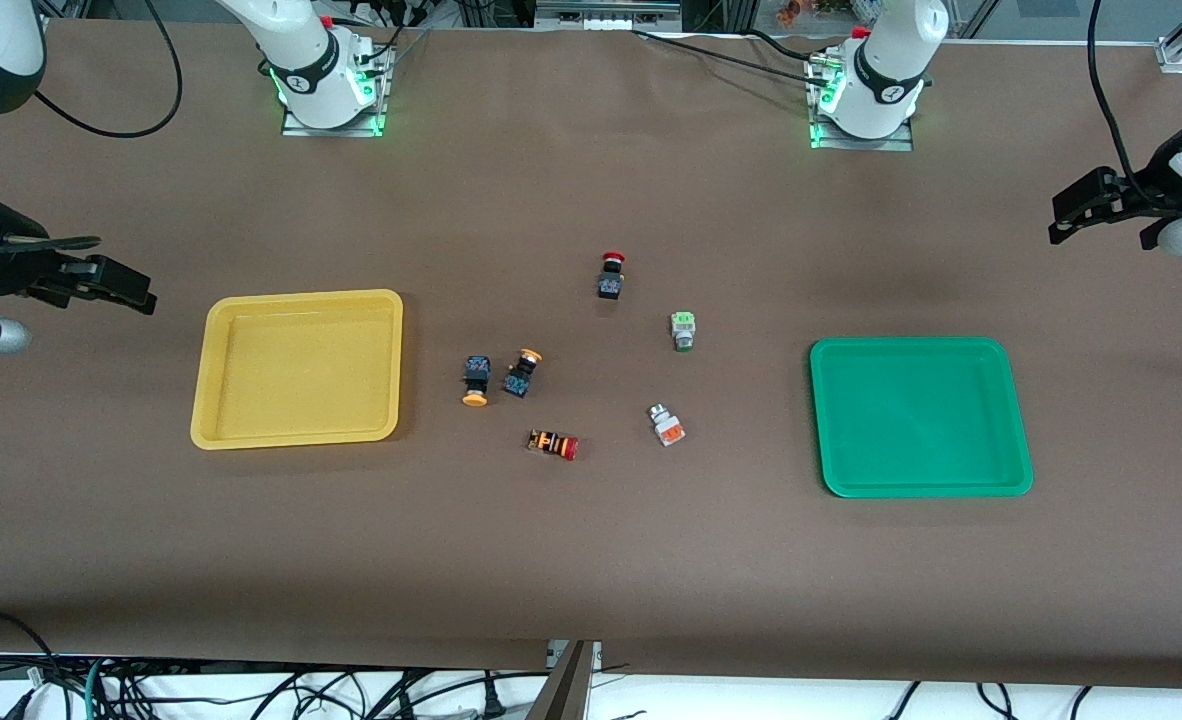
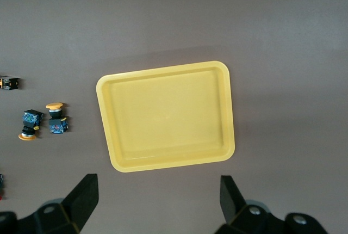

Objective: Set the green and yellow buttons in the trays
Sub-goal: 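Reach the right gripper toward the yellow button while the left gripper reaches the green button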

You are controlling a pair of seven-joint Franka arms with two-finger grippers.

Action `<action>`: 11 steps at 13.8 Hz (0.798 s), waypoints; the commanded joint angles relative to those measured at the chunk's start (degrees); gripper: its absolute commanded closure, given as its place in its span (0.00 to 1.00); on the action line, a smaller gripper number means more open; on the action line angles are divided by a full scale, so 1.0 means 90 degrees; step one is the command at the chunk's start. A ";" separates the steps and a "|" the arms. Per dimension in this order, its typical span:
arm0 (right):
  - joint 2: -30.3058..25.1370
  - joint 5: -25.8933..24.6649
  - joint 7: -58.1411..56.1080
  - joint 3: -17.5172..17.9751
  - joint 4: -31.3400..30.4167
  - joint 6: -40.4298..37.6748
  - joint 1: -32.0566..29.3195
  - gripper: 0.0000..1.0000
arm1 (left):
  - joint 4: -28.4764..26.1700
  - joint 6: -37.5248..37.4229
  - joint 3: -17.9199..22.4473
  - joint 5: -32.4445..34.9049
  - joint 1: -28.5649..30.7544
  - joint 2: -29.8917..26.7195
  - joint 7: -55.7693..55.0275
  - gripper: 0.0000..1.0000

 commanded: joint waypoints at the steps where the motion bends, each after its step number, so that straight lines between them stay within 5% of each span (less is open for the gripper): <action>1: 0.0028 0.0069 0.0072 -0.0009 0.0018 -0.0079 0.0003 0.01 | 0.0194 -0.0140 -0.0015 0.0046 0.0056 0.0085 0.0152 0.00; 11: 0.0028 0.0058 0.0246 0.0001 -0.0061 -0.0079 0.0090 0.01 | 0.0272 -0.0608 -0.0024 0.0007 -0.0012 0.0163 0.0133 0.00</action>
